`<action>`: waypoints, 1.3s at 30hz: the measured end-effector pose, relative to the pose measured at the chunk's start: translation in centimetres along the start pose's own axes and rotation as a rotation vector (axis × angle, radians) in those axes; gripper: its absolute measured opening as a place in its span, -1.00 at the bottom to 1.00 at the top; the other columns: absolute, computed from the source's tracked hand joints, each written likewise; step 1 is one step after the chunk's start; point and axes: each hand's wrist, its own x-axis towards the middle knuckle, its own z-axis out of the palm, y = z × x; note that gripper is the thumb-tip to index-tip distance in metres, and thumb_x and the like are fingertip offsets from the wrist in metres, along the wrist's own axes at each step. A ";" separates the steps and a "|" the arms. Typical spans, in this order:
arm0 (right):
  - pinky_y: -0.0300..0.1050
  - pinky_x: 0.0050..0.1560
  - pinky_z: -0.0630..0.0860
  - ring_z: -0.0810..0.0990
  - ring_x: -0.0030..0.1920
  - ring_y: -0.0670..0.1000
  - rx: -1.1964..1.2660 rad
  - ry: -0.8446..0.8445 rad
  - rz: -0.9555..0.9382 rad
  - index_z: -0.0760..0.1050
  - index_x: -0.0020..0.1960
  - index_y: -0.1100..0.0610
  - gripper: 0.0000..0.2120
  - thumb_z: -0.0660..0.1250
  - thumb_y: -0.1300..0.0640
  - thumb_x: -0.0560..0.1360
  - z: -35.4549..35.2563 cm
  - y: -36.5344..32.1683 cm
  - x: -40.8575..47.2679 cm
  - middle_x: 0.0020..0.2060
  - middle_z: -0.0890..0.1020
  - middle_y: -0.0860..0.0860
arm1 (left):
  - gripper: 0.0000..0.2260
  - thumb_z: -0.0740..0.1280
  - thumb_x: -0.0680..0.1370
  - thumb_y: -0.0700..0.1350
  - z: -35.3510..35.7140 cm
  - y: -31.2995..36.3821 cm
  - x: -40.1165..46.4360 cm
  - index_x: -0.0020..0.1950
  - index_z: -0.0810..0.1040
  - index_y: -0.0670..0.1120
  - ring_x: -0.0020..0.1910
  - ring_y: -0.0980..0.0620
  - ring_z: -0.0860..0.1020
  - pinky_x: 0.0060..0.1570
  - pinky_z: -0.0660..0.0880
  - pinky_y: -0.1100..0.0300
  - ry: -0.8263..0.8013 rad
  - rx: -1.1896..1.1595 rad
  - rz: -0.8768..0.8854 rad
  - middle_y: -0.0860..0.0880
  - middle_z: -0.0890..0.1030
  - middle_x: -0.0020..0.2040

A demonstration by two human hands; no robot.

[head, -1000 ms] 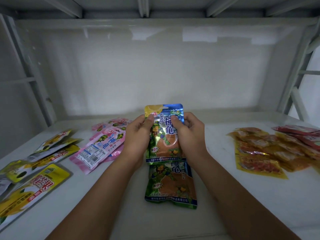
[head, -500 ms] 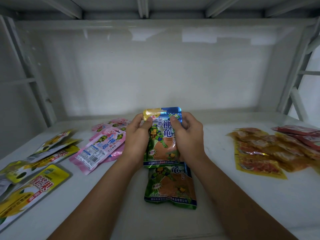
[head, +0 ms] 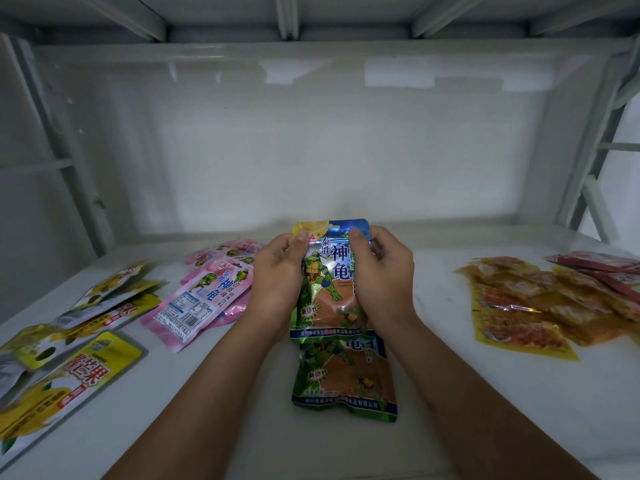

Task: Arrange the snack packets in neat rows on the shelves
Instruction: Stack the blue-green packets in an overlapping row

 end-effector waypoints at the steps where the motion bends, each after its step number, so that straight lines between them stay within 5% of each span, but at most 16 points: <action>1: 0.13 -0.32 0.44 0.47 -0.33 0.25 -0.007 0.000 -0.002 0.50 -0.14 0.31 -0.66 0.35 0.05 0.64 0.0 0.0 0.0 -0.27 0.49 0.37 | -0.57 0.29 0.70 0.10 -0.1 0.1 -0.1 0.01 0.53 -0.31 -0.08 -0.22 0.65 0.00 0.61 -0.19 0.016 -0.016 -0.004 -0.32 0.67 -0.06; 5: -0.01 -0.24 0.39 0.44 -0.30 0.09 0.091 -0.037 0.044 0.57 -0.18 0.23 -0.73 0.35 0.05 0.57 -0.1 -0.2 0.0 -0.24 0.50 0.40 | -0.71 0.26 0.73 -0.06 -0.1 -0.3 0.2 -0.09 0.48 -0.24 -0.19 -0.11 0.46 -0.06 0.41 0.00 0.049 -0.045 -0.027 -0.19 0.52 -0.18; 7: -0.01 -0.23 0.34 0.39 -0.30 0.08 0.118 -0.049 0.039 0.52 -0.22 0.29 -0.65 0.34 0.01 0.56 -0.1 -0.3 -0.2 -0.29 0.45 0.39 | -0.79 0.24 0.72 -0.13 -0.1 -0.4 0.3 -0.09 0.53 -0.13 -0.20 -0.11 0.52 -0.11 0.44 0.00 0.074 -0.060 -0.057 -0.19 0.58 -0.19; 11: -0.04 -0.26 0.28 0.32 -0.35 0.04 0.077 -0.049 0.019 0.41 -0.36 0.18 -0.55 0.34 0.07 0.67 0.0 0.1 -0.1 -0.46 0.35 0.12 | -0.76 0.27 0.70 -0.12 -0.1 -0.3 0.5 -0.12 0.62 0.05 -0.14 -0.19 0.58 -0.11 0.48 -0.09 0.084 -0.053 -0.064 -0.34 0.66 -0.09; 14: -0.03 -0.30 0.34 0.39 -0.35 0.05 0.018 -0.030 -0.010 0.43 -0.28 0.33 -0.56 0.35 0.05 0.65 -0.2 0.5 0.2 -0.39 0.44 0.29 | -0.81 0.29 0.71 -0.10 0.0 -0.5 0.7 -0.06 0.60 -0.06 -0.09 -0.19 0.68 -0.05 0.56 -0.07 0.089 -0.022 -0.063 -0.22 0.71 -0.08; 20: -0.21 -0.38 0.28 0.28 -0.46 -0.12 -0.048 -0.011 0.024 0.38 -0.34 0.23 -0.54 0.37 0.06 0.66 -0.4 0.3 0.2 -0.51 0.35 -0.10 | -0.52 0.37 0.65 0.12 -0.1 -0.7 0.7 0.01 0.53 -0.36 -0.15 -0.08 0.55 -0.02 0.47 -0.02 0.034 -0.051 -0.062 -0.22 0.60 -0.16; 25: 0.14 -0.35 0.51 0.51 -0.42 0.35 0.057 -0.183 0.134 0.40 -0.29 0.25 -0.56 0.41 0.00 0.63 0.0 0.7 0.1 -0.54 0.31 -0.09 | -0.64 0.33 0.69 0.04 -0.3 -0.9 1.0 -0.24 0.43 -0.10 -0.42 0.06 0.42 -0.34 0.37 0.19 0.162 -0.049 -0.049 0.01 0.44 -0.41; 27: 0.05 -0.37 0.51 0.57 -0.41 0.25 0.016 -0.225 0.103 0.43 -0.25 0.28 -0.59 0.42 0.02 0.61 0.3 1.1 0.0 -0.51 0.34 -0.05 | -0.70 0.32 0.70 -0.02 -0.5 -0.9 1.2 -0.21 0.48 -0.08 -0.34 -0.02 0.55 -0.24 0.49 0.10 0.188 -0.083 -0.063 -0.06 0.57 -0.33; 29: -0.17 -0.35 0.39 0.39 -0.46 -0.03 -0.018 -0.197 0.076 0.38 -0.32 0.21 -0.58 0.40 0.06 0.62 0.1 1.0 -0.1 -0.51 0.32 -0.08 | -0.75 0.35 0.68 -0.03 -0.5 -0.7 1.1 -0.08 0.58 -0.19 -0.20 -0.15 0.66 -0.10 0.59 -0.04 0.160 -0.151 -0.096 -0.19 0.68 -0.18; 32: -0.24 -0.38 0.36 0.37 -0.52 -0.18 -0.004 -0.154 0.080 0.48 -0.31 0.12 -0.65 0.36 0.13 0.66 -0.3 0.8 0.0 -0.59 0.38 -0.18 | -0.74 0.36 0.68 -0.06 -0.1 -0.4 0.7 0.06 0.67 -0.26 -0.18 -0.10 0.72 -0.22 0.65 0.10 0.065 -0.156 -0.145 -0.15 0.75 -0.09; 39: -0.12 -0.33 0.35 0.36 -0.42 -0.01 0.014 -0.138 0.045 0.36 -0.38 0.15 -0.52 0.37 0.02 0.66 0.0 0.7 -0.1 -0.48 0.35 0.07 | -0.73 0.37 0.67 0.00 -0.4 -0.6 0.5 0.12 0.71 -0.19 -0.03 -0.26 0.73 -0.01 0.67 -0.16 0.012 -0.154 -0.086 -0.23 0.75 0.01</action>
